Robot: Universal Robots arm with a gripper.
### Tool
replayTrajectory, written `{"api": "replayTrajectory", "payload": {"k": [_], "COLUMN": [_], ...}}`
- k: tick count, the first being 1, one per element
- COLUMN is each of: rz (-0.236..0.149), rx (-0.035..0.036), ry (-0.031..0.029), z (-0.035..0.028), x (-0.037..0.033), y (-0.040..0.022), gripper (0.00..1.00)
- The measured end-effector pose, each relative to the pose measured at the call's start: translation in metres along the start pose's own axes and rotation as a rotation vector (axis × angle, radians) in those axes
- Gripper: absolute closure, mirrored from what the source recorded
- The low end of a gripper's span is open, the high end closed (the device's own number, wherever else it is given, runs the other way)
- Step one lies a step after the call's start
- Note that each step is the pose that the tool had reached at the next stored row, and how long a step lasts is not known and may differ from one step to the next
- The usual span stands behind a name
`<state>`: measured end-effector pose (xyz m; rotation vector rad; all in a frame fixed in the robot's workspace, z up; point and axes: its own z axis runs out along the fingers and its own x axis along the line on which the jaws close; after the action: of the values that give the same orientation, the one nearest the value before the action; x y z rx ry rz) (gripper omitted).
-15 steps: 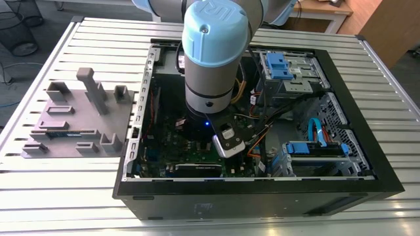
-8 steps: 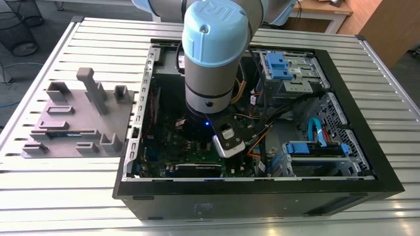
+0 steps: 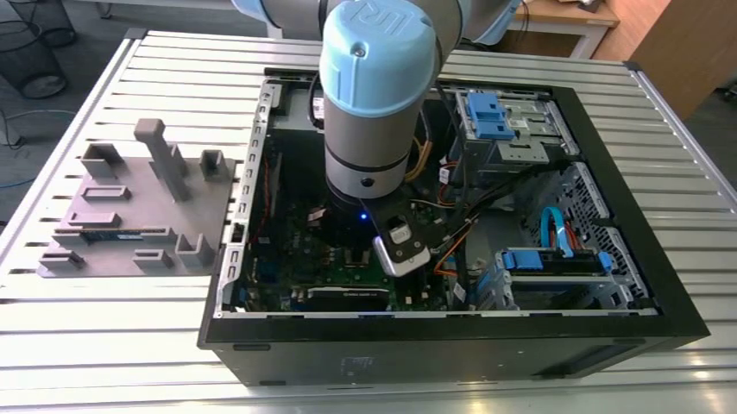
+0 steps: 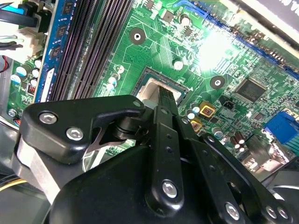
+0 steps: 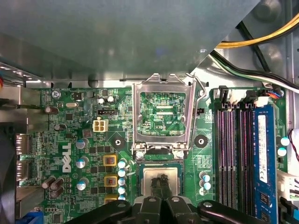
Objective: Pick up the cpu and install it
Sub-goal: 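Place the cpu into insertion slot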
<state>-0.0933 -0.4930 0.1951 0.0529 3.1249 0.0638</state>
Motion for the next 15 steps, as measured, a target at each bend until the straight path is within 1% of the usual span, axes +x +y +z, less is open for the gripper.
{"api": "replayTrajectory", "payload": {"k": [2, 11, 15], "rz": [0.0, 0.0, 0.0], "rx": [0.001, 0.001, 0.0008], "ry": [0.0004, 0.0004, 0.0003], "z": [-0.0042, -0.0245, -0.0324], "x": [0.0, -0.0003, -0.0004], "y": [0.0001, 0.0009, 0.0012], "gripper": [0.89, 0.89, 0.89]}}
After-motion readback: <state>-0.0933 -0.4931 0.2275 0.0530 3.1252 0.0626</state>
